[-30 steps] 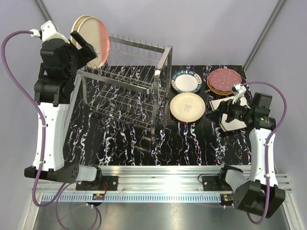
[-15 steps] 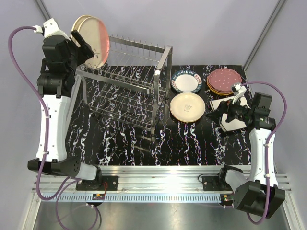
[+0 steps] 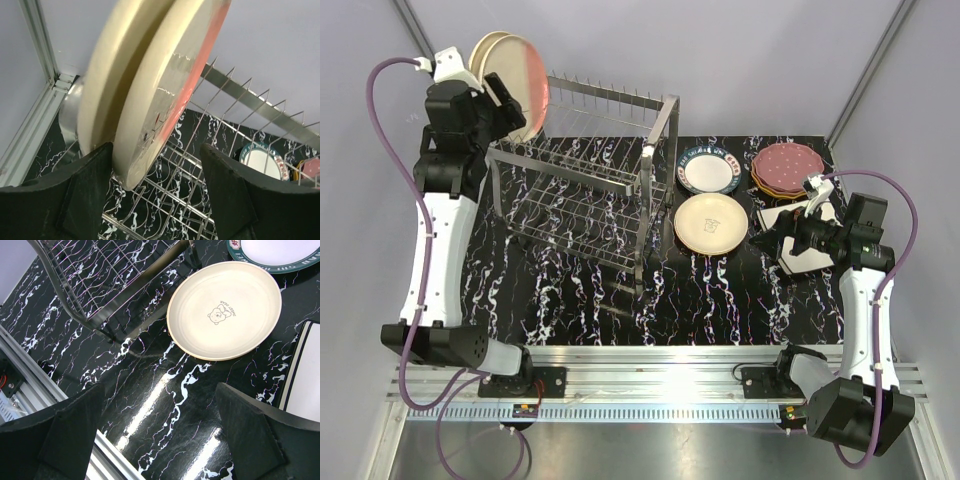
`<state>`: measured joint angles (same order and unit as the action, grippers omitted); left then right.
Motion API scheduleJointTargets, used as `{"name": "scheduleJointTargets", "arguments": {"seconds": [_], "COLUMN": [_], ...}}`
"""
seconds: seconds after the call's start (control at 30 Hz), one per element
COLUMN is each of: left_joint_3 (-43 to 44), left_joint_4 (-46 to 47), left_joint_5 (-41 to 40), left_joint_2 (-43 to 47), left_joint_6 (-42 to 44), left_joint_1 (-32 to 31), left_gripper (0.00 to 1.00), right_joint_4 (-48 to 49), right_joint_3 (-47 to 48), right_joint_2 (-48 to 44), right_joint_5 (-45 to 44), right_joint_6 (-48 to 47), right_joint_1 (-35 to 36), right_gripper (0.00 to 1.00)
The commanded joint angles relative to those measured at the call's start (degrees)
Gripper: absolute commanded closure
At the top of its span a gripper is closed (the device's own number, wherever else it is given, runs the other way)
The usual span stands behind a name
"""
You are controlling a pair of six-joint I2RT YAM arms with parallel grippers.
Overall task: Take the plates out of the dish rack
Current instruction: Grab a plate with the left arm
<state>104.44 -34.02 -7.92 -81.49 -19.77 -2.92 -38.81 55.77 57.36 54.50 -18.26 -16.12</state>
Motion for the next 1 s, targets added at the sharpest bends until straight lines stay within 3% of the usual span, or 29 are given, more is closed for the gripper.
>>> {"name": "scheduleJointTargets", "arguments": {"seconds": [0.0, 0.27, 0.6, 0.97], "left_joint_3": [-2.74, -8.10, -9.52, -13.11], "left_joint_4": [7.90, 17.22, 24.96, 31.72], "left_joint_5": [2.20, 9.85, 18.90, 24.27], "left_joint_2": [0.46, 1.25, -0.42, 0.46], "left_joint_6": [4.65, 11.15, 14.93, 19.41], "left_joint_1": [1.77, 4.05, 7.58, 8.45], "left_gripper": [0.28, 0.35, 0.53, 1.00], "right_joint_4": [1.54, 1.54, 1.54, 1.54], "right_joint_3": [-0.13, -0.13, -0.05, -0.05], "right_joint_2": [-1.29, -1.38, -1.73, -1.73], "right_joint_5": [-0.54, -0.54, -0.89, -0.89], "right_joint_6": [-0.55, -0.64, -0.81, -0.81], "right_joint_1": [0.21, 0.21, 0.21, 0.21], "right_gripper": [0.00, 0.00, 0.00, 0.00]}}
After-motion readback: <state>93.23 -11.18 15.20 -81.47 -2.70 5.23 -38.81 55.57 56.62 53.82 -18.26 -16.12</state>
